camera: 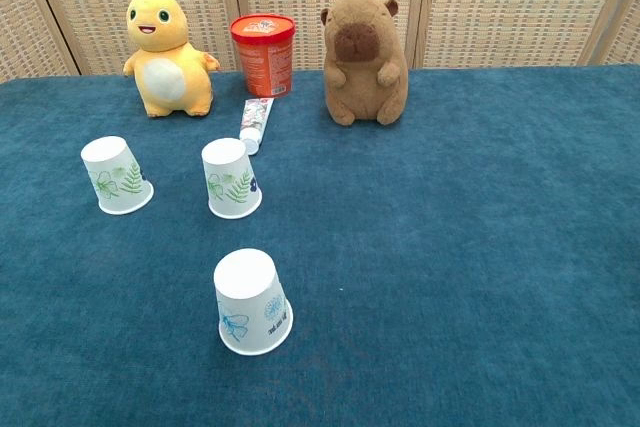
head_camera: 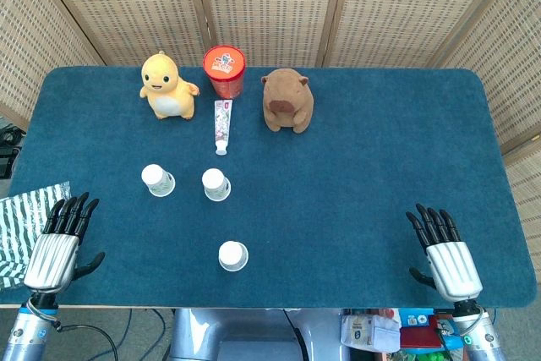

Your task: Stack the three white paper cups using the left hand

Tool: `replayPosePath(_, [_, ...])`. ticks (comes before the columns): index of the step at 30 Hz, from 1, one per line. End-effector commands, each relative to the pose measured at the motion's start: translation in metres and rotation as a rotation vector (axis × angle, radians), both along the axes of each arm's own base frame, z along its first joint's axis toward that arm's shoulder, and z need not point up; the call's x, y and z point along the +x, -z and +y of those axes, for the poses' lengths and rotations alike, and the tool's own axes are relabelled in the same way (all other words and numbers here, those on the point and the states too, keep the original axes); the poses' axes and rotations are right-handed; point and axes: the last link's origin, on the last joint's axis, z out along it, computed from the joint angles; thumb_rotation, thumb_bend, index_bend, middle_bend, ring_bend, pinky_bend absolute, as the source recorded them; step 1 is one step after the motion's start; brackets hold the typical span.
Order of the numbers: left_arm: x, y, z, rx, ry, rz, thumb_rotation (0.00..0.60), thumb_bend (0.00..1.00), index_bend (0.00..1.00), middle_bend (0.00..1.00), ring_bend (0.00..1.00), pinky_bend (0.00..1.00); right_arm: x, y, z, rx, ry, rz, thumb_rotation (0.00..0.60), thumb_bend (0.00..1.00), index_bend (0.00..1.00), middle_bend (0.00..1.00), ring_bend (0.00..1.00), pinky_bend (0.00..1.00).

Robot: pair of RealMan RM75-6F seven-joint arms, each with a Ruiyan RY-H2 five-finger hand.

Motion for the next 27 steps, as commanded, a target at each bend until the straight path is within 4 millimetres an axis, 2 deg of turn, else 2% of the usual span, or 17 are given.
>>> replayPosePath(1, [0.000,0.000,0.001,-0.001,-0.002,0.000,0.600,0.24,0.00,0.00,0.00,0.00,0.000,0.000,0.000,0.001,0.001,0.002,0.600,0.00,0.00,0.00,0.00,0.00])
replayPosePath(21, [0.003,0.004,0.000,-0.022,0.003,-0.006,0.600,0.24,0.00,0.00,0.00,0.00,-0.001,0.001,0.000,0.007,0.006,0.001,0.600,0.00,0.00,0.00,0.00,0.00])
replayPosePath(27, [0.010,0.007,0.000,-0.058,0.026,-0.014,0.600,0.24,0.00,0.00,0.00,0.00,-0.001,0.001,0.000,0.010,0.006,0.002,0.600,0.00,0.00,0.00,0.00,0.00])
